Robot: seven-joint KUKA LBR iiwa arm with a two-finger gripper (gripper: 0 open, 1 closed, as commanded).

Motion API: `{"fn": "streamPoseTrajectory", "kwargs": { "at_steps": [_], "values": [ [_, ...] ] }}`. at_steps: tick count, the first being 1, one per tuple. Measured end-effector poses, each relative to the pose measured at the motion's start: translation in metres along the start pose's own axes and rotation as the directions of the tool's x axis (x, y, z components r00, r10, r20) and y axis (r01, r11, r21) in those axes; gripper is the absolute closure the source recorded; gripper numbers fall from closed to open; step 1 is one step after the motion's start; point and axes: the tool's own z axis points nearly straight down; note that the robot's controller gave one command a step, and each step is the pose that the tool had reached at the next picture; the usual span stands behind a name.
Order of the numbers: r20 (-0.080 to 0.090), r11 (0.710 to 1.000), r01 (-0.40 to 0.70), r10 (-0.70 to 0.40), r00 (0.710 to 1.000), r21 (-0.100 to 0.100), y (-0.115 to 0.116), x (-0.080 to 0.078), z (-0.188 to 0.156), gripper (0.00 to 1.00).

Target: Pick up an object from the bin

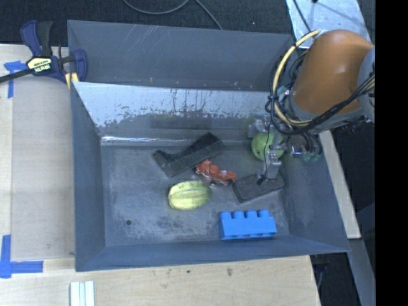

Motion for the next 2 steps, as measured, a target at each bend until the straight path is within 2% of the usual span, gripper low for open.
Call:
{"fn": "streamPoseTrajectory", "kwargs": {
  "at_steps": [1,2],
  "values": [
    [-0.008,0.996,-0.093,0.093,0.996,0.0,0.0,0.008,0.056,0.0],
    [-0.005,0.985,-0.175,0.175,0.985,0.0,0.013,0.01,0.086,0.0]
  ]
}}
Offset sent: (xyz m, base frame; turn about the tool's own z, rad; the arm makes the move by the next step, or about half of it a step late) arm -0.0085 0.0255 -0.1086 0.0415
